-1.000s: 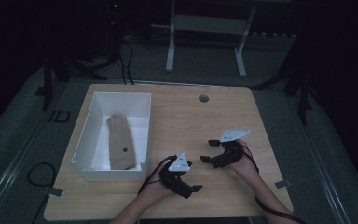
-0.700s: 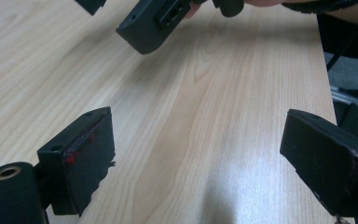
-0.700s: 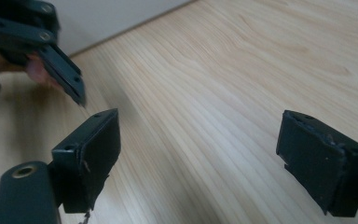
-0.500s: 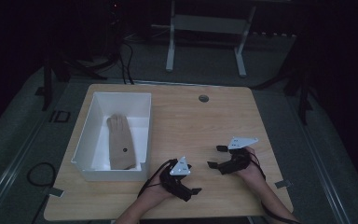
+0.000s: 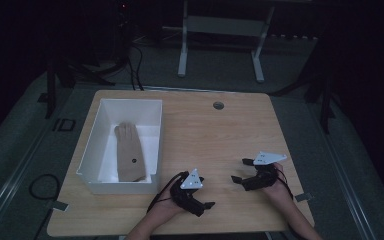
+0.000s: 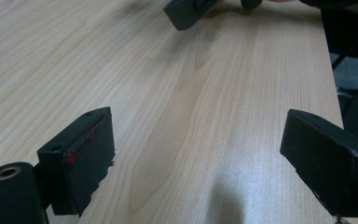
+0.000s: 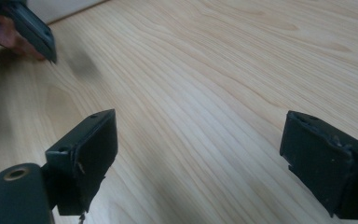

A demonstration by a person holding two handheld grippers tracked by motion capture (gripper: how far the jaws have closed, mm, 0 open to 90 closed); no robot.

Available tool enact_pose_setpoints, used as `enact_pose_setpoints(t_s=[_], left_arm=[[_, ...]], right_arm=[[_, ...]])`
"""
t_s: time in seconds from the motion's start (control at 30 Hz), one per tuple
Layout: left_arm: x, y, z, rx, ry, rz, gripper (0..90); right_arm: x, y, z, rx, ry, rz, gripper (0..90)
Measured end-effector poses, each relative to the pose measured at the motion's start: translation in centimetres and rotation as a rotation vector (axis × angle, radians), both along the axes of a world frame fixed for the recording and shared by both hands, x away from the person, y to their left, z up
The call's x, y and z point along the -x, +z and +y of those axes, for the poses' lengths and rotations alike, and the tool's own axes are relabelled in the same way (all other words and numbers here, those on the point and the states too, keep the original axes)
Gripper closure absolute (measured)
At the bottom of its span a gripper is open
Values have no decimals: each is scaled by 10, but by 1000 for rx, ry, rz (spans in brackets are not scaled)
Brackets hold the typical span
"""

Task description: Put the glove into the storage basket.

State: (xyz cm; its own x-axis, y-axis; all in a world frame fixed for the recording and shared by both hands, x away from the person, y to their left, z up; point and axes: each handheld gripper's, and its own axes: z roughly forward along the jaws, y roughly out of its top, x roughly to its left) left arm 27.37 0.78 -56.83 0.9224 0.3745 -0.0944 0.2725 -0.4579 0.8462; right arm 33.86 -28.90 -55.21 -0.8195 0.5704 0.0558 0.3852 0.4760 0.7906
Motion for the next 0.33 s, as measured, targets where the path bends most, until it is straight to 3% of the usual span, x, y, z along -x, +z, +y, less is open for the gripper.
enact_pose_setpoints(t_s=[0.33], left_arm=[[0,-2,1,20,14,-7,104]], right_arm=[[-1,-7,-8,18,-22,-1,111]])
